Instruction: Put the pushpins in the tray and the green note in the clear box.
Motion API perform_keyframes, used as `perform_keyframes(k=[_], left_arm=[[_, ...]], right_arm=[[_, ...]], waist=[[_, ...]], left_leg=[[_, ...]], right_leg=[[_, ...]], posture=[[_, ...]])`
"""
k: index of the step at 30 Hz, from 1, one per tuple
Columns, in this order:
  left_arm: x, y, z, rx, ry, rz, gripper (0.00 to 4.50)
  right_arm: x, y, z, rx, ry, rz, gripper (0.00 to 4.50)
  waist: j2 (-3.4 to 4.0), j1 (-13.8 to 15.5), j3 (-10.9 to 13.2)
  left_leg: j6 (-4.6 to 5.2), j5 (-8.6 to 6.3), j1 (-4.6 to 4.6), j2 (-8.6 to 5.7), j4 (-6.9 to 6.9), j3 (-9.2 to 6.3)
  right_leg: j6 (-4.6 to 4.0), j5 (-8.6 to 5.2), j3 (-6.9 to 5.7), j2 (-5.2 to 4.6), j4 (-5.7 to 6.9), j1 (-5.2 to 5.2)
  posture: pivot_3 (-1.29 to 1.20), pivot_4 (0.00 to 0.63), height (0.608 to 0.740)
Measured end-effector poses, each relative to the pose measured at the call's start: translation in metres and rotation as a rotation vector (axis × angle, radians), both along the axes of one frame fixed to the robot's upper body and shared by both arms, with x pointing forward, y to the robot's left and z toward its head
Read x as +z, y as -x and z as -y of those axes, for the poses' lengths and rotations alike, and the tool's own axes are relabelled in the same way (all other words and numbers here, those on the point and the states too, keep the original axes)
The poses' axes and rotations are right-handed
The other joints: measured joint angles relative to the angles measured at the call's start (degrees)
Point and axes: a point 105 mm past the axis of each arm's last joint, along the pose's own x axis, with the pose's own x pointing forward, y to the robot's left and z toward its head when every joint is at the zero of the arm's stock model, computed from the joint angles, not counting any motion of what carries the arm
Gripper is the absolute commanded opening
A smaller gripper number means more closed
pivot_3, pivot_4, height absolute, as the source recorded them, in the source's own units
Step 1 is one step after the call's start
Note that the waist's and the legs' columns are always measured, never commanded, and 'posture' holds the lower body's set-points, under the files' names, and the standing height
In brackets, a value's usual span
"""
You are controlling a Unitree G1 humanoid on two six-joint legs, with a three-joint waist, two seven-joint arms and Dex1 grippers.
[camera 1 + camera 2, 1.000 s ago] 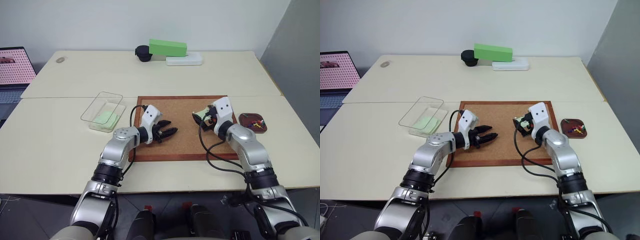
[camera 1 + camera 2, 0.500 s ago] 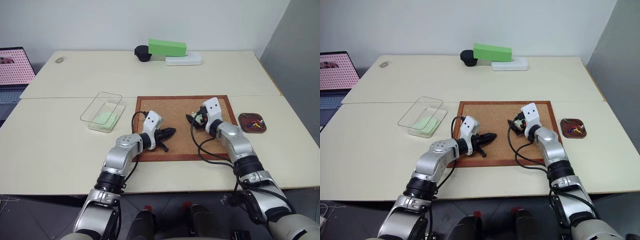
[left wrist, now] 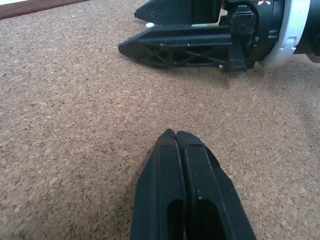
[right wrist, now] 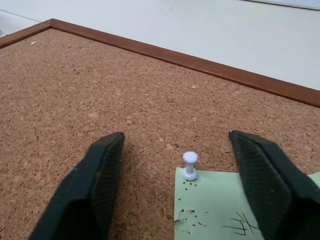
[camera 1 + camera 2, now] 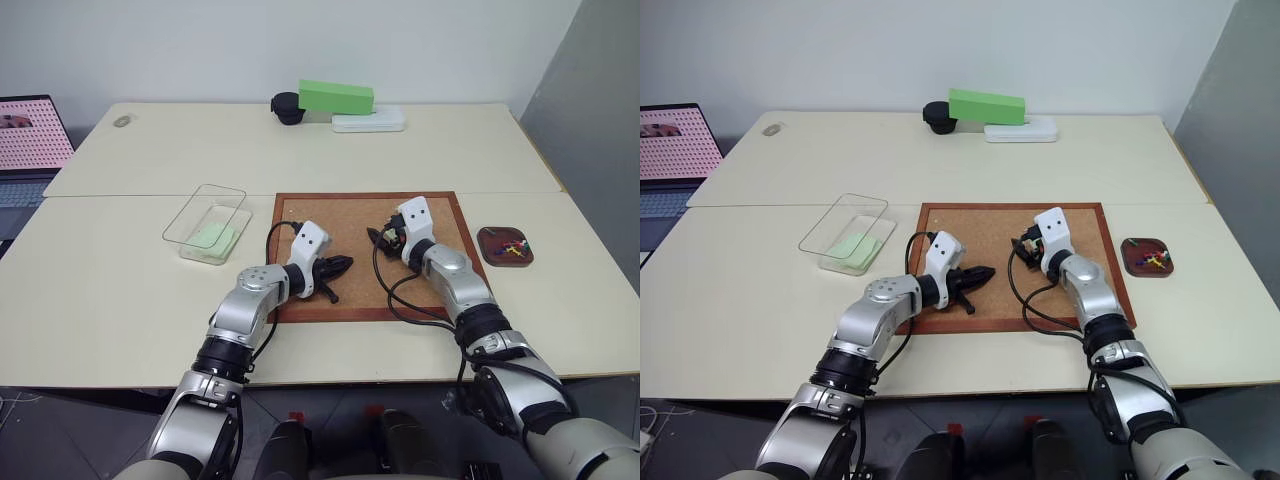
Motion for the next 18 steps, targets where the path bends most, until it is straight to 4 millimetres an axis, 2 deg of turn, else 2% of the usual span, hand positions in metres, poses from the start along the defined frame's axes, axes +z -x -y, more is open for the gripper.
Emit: perform_keyframes(k=[14,15,18], left_arm=[[0.0005,0.001,-0.0006,-0.008,-0.008,-0.003,0.0],[0.0005,0.0012,-0.0007,-0.01,-0.009,-0.003,0.0],[0.0005,0.0015,-0.0017,-0.013,-0.011,-0.003,0.0]], right_arm=[[0.0007,-0.0014,-0.0005,-0.003,-0.013,0.011,0.2],[0.0008,-0.0015,-0.0002,-0.004,-0.013,0.012,0.06],[0.0013,-0.0013,-0.0007,0.0,-0.006,0.019,0.06]], waist=[[0.0,-0.17,0.0],[0.0,-0.19,0.0],[0.0,-0.35,0.0]], left_leg=[[0.0,0.0,0.0,0.01,-0.01,0.0],[0.0,0.0,0.0,0.0,-0.01,0.0],[0.0,0.0,0.0,0.01,-0.02,-0.01]], right_leg=[[0.0,0.0,0.0,0.0,0.0,0.0],[0.0,0.0,0.0,0.0,0.0,0.0],[0.0,0.0,-0.01,0.01,0.0,0.0]], posture=[[0.0,0.15,0.74],[0.0,0.15,0.74],[0.0,0.15,0.74]])
